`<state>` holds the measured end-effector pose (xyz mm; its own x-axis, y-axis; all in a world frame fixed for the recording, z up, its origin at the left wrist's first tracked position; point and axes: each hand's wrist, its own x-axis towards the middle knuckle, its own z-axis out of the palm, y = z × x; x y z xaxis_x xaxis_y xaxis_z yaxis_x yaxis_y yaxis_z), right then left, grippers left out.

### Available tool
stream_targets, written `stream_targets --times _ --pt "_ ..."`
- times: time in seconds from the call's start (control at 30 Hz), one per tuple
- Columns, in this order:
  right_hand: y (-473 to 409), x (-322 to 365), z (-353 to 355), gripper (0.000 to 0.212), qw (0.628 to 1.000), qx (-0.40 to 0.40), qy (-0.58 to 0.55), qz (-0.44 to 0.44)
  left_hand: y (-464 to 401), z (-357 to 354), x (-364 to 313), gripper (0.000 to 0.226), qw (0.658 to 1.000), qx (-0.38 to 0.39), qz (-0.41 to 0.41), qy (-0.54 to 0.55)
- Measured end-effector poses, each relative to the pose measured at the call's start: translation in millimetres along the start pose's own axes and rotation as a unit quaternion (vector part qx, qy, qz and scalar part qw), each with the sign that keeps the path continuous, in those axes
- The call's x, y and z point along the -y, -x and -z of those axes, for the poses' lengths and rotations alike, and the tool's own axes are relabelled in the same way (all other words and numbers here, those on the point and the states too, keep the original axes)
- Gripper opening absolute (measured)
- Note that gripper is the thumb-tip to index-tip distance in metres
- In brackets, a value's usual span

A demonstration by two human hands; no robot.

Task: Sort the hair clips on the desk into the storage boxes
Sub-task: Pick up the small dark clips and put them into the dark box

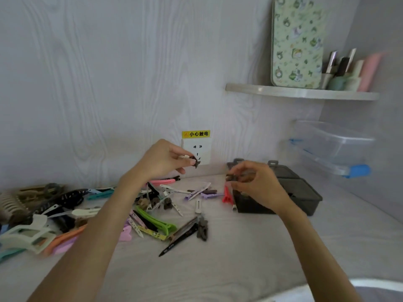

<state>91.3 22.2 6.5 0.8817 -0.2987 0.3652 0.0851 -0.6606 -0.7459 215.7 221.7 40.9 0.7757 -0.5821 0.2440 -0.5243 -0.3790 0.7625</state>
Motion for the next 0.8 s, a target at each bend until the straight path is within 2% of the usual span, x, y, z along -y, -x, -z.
stream_targets --times 0.07,0.13,0.23,0.33,0.47,0.57,0.63,0.73,0.8 --pt "5 -18 28 0.02 0.994 -0.077 0.069 -0.019 3 -32 -22 0.023 0.998 0.038 -0.042 0.006" --pt "8 -33 45 0.019 0.99 -0.096 0.096 -0.036 1 -68 -38 0.028 0.995 0.069 -0.075 -0.002" --pt "12 -44 54 0.021 0.993 -0.048 0.107 -0.024 -7 -111 -49 0.03 0.992 0.076 -0.093 -0.032" --pt "17 -47 64 0.032 0.986 0.008 0.166 -0.002 -9 -125 -52 0.032 0.988 0.098 -0.105 -0.064" --pt "18 -47 69 0.035 0.986 -0.017 0.165 -0.017 -3 -104 -46 0.052 0.992 0.086 -0.076 -0.043" --pt "17 -34 58 0.028 0.989 -0.038 0.144 0.0 3 -61 -26 0.046 0.997 0.066 -0.041 -0.029" --pt "15 -20 37 0.025 0.99 -0.007 0.138 0.034 11 -26 -5 0.04 0.997 0.07 -0.001 -0.043" --pt "11 0 -11 0.026 0.984 0.082 0.145 0.066 30 4 27 0.027 0.99 0.03 0.043 -0.134" --pt "5 15 -45 0.026 0.976 0.08 0.173 0.1 49 7 47 0.021 0.975 -0.018 0.059 -0.212"
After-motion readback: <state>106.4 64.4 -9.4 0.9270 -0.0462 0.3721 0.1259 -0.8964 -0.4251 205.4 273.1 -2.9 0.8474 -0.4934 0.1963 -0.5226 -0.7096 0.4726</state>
